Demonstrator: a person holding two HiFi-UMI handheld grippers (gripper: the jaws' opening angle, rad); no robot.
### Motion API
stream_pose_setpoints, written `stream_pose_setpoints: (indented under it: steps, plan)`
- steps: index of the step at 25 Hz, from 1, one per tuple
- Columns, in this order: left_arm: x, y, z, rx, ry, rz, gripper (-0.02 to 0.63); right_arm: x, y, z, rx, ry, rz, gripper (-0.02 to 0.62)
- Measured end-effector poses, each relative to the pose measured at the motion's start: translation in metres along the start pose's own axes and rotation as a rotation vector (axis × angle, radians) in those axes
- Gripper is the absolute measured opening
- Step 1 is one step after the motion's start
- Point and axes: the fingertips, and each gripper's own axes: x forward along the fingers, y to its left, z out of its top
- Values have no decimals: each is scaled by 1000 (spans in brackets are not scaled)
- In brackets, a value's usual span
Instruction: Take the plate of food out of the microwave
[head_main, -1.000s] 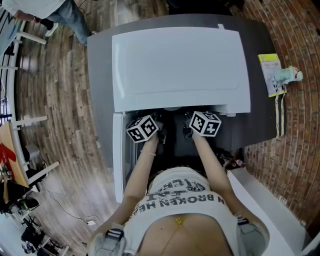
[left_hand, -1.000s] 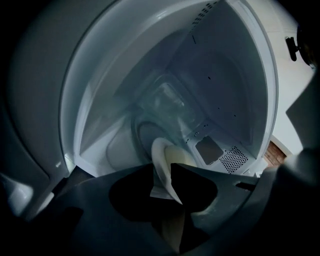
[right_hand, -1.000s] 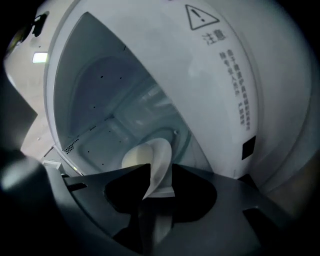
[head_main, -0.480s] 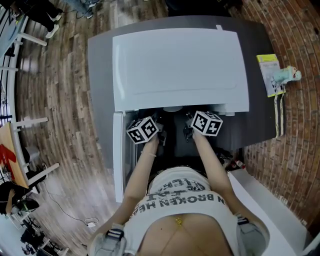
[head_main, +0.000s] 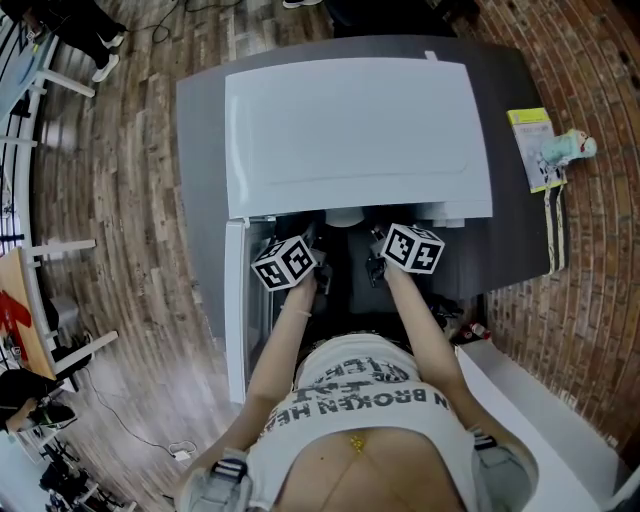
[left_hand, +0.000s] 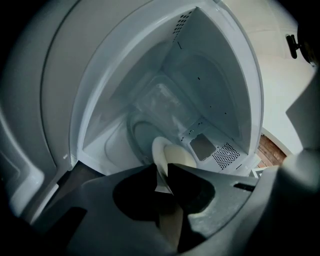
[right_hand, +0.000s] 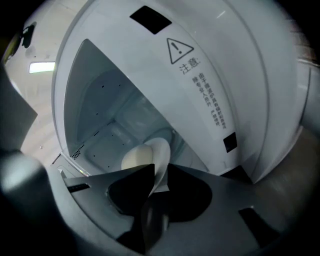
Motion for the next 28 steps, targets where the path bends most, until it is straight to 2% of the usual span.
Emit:
stream_pose_setpoints:
  steps: [28]
  plan:
    - [-47,-24,-27,35,0,-31,77,-57,15,-23,-16,-51,-35,80]
